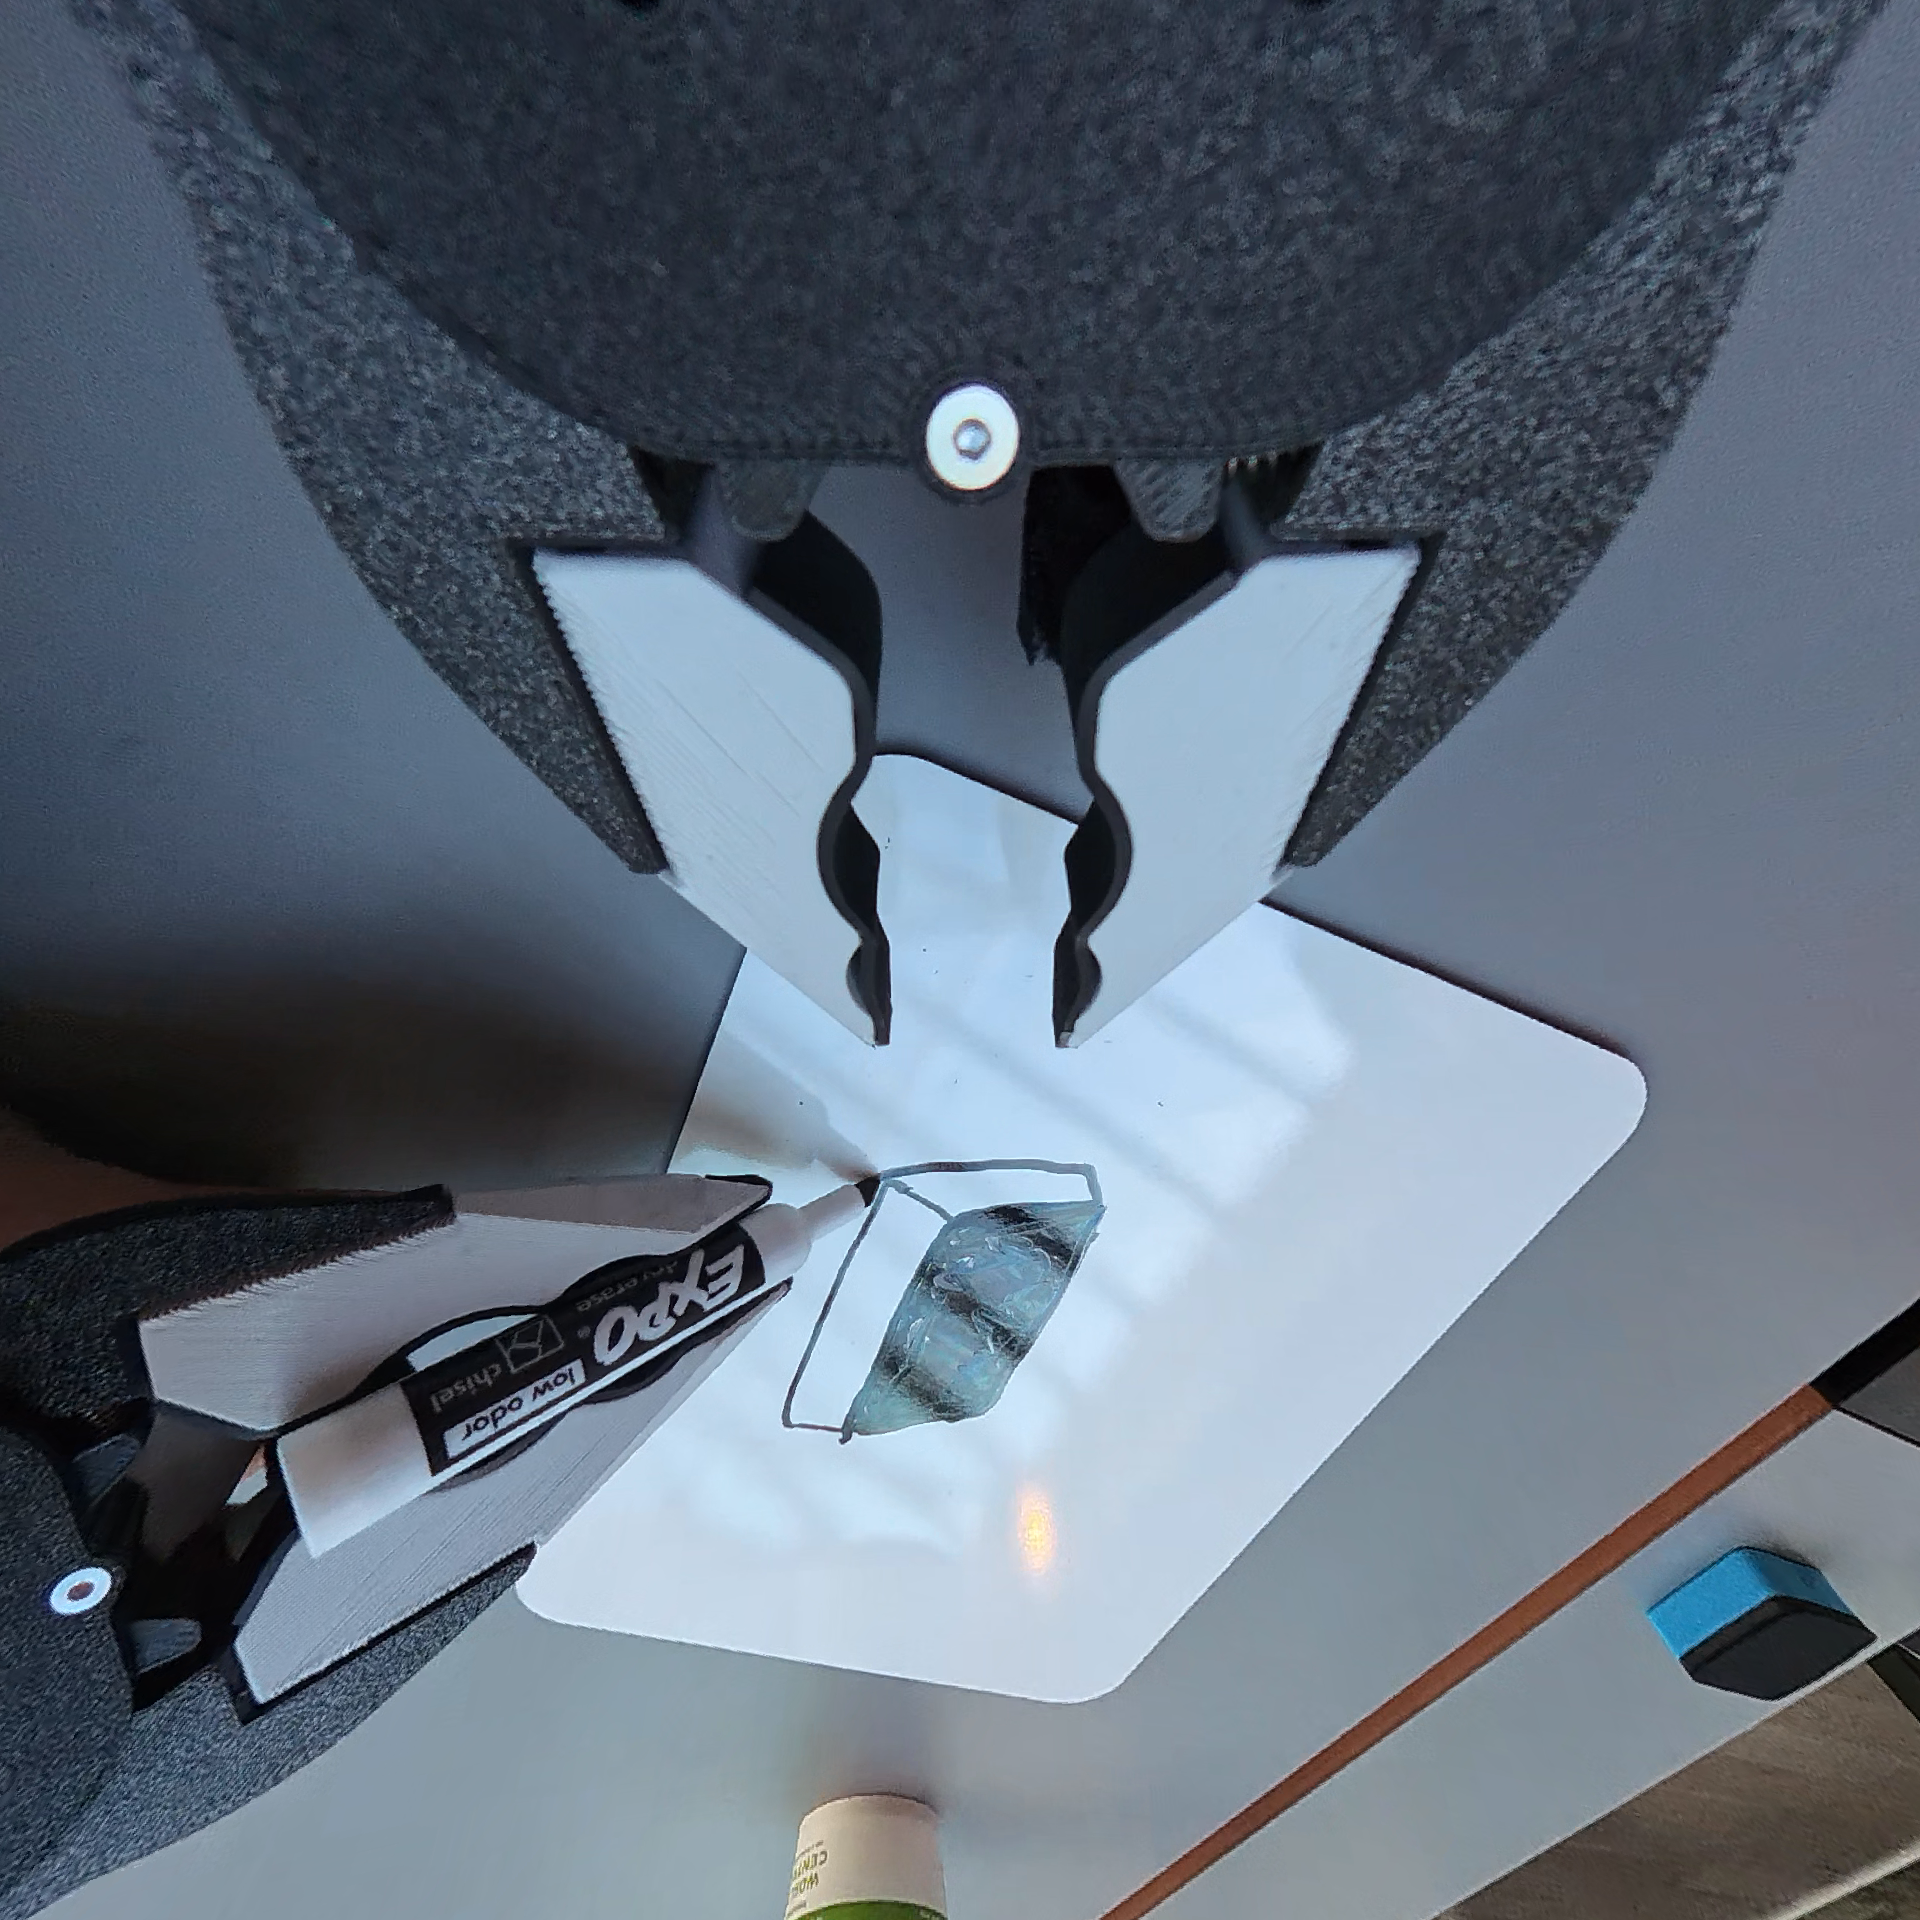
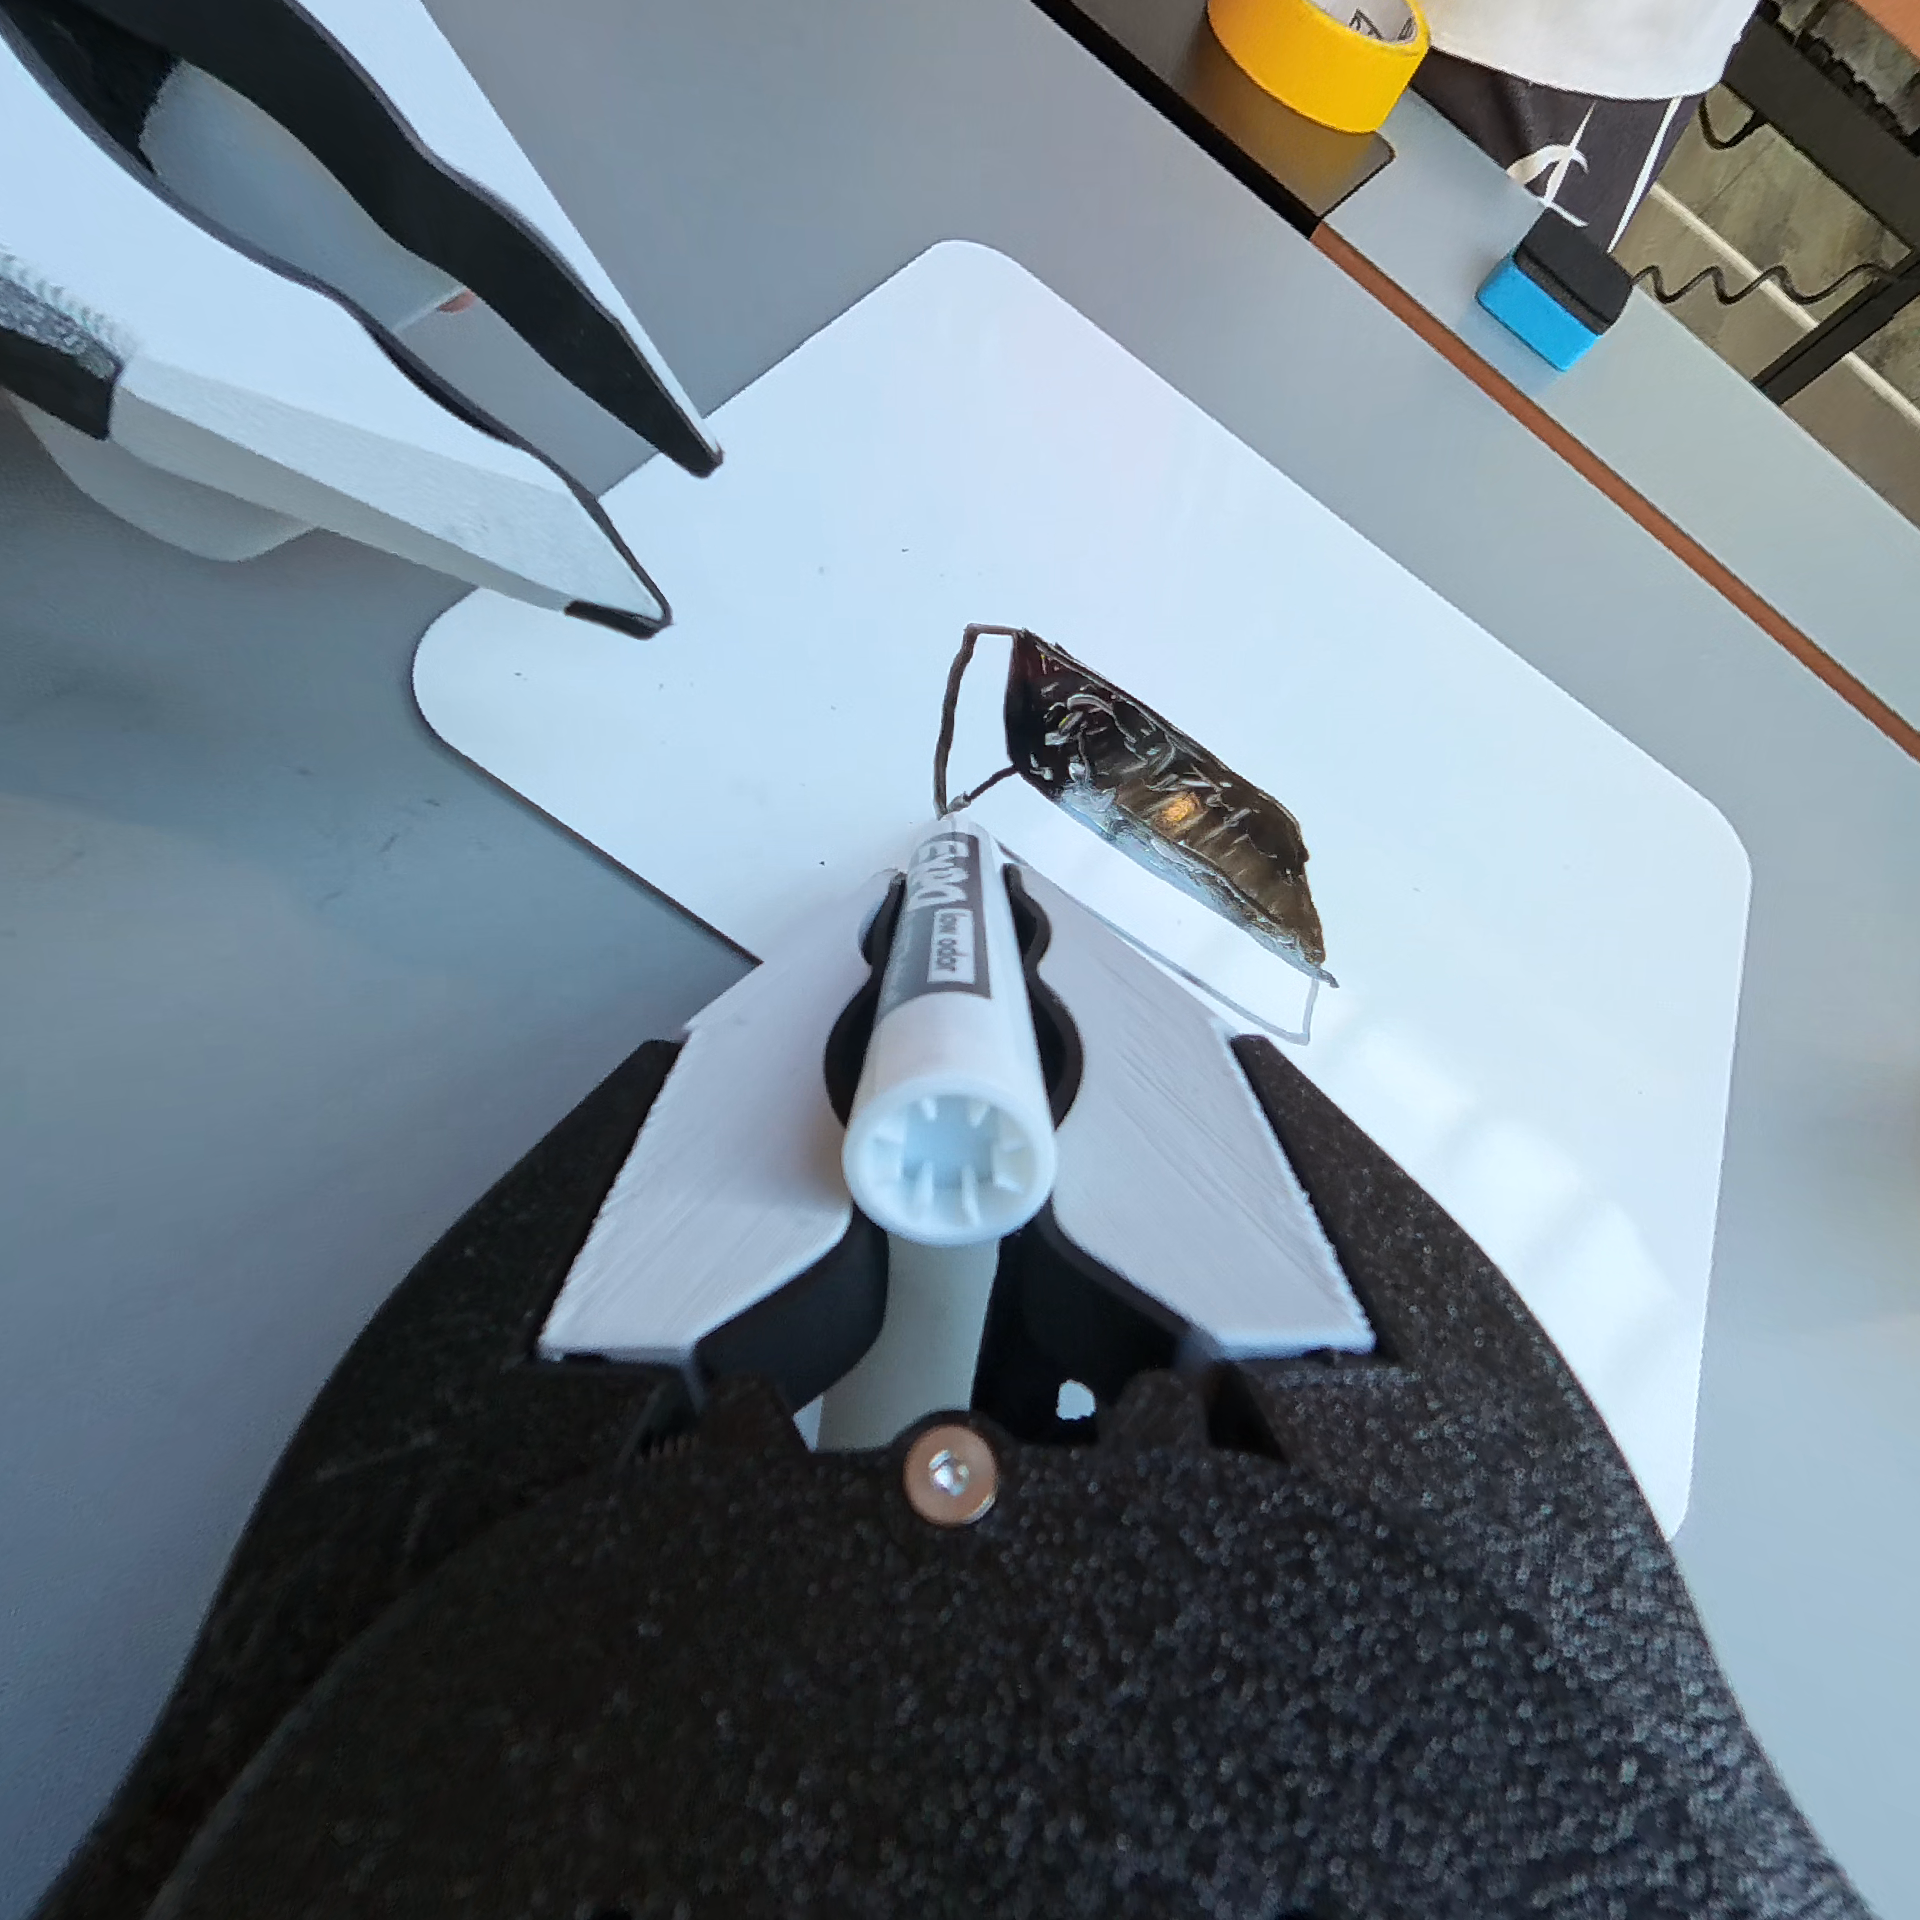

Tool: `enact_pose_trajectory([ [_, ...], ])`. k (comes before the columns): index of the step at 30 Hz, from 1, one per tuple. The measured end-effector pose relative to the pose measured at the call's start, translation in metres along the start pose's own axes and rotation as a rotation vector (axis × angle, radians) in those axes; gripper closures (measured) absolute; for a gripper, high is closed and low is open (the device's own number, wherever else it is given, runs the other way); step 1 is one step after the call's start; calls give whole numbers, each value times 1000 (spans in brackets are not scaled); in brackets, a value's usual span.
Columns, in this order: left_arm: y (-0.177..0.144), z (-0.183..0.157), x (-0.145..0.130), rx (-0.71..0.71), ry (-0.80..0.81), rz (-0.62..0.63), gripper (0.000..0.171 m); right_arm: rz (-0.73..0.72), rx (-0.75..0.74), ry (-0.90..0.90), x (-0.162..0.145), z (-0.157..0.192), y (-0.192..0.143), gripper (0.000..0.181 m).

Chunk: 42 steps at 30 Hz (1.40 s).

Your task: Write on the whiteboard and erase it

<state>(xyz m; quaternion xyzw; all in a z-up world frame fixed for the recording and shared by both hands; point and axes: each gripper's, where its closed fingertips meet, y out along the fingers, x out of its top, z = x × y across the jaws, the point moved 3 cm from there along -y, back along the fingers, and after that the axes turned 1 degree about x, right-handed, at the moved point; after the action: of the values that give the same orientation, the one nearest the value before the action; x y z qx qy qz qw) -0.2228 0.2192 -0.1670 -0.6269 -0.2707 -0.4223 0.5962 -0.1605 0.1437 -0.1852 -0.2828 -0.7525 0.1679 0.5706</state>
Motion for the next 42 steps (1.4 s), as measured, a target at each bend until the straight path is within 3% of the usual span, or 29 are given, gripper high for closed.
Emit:
enact_pose_trajectory([
  [42, -6, -3, 3, -7, -17, -8, 141, 45, -62, 70, -16, -28, -10, 163],
])
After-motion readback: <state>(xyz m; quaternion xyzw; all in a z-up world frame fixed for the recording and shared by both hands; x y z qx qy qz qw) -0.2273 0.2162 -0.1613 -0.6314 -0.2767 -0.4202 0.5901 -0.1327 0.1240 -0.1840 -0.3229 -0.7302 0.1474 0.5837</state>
